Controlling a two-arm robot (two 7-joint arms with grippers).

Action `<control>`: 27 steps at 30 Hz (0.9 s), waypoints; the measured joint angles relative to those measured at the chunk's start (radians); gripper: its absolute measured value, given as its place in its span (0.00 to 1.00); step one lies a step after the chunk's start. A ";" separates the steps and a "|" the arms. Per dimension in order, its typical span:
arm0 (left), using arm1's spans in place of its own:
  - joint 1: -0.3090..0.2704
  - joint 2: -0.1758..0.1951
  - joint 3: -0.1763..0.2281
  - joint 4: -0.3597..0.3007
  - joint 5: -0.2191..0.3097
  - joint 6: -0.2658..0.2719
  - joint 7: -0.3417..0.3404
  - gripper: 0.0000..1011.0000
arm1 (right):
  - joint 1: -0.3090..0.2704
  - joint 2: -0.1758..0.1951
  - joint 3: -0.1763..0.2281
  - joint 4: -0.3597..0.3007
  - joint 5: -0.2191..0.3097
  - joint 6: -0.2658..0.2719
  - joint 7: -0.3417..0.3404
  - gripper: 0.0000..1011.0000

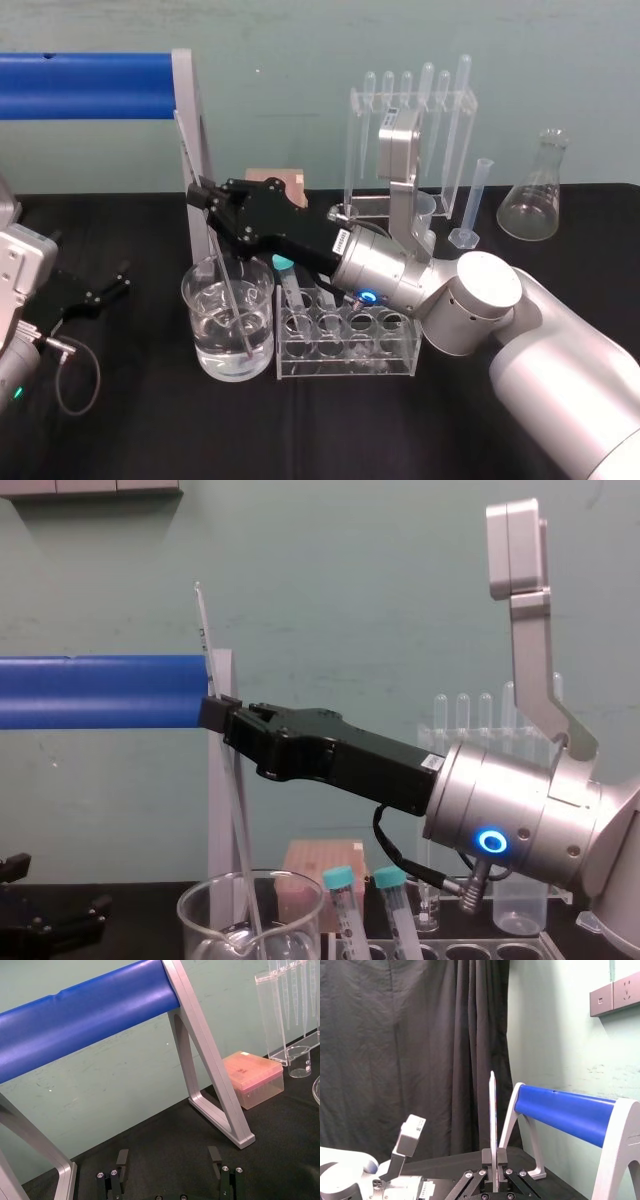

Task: Hold the thermometer with one hand and immerse one end into the beaker, then reinsert it into the test tube rack.

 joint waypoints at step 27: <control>0.000 0.000 0.000 0.000 0.000 0.000 0.000 1.00 | -0.004 0.005 -0.003 -0.004 -0.004 0.004 -0.003 0.05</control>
